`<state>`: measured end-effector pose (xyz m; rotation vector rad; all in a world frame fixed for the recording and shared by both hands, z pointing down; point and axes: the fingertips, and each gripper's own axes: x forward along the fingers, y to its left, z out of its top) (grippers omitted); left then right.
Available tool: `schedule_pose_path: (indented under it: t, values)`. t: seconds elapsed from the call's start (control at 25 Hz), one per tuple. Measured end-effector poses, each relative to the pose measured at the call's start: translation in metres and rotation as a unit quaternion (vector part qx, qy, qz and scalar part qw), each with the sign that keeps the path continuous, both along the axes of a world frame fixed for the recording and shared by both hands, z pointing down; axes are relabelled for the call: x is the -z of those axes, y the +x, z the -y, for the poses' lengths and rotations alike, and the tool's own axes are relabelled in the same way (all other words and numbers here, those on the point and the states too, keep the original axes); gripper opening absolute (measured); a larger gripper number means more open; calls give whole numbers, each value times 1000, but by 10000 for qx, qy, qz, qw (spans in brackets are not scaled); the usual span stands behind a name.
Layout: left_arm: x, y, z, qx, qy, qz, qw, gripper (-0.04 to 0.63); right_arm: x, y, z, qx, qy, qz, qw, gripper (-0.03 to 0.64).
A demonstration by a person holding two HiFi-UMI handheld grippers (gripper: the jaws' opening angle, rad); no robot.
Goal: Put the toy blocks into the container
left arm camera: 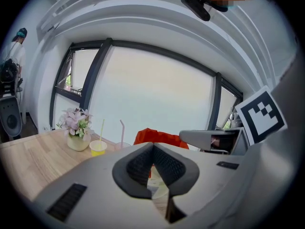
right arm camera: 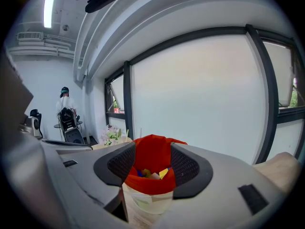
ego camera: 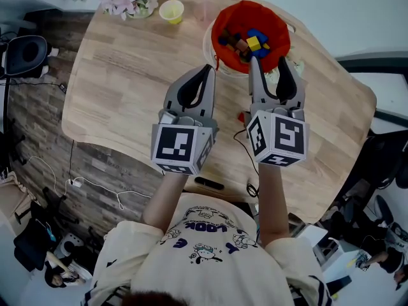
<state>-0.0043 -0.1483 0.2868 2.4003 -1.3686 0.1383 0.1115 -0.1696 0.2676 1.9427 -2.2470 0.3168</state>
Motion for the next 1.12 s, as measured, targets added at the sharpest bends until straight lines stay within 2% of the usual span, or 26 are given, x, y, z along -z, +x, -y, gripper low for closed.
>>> schedule_pose_path:
  t: [0.52,1.12]
  values:
    - [15,-17,-13,282,141,124,9994,26,15,-7,-23,-16,151,124,9998,215]
    - [5,-60,-49,766,-11,250,9967,26,9,-50,-54,388,93,213,9990,213]
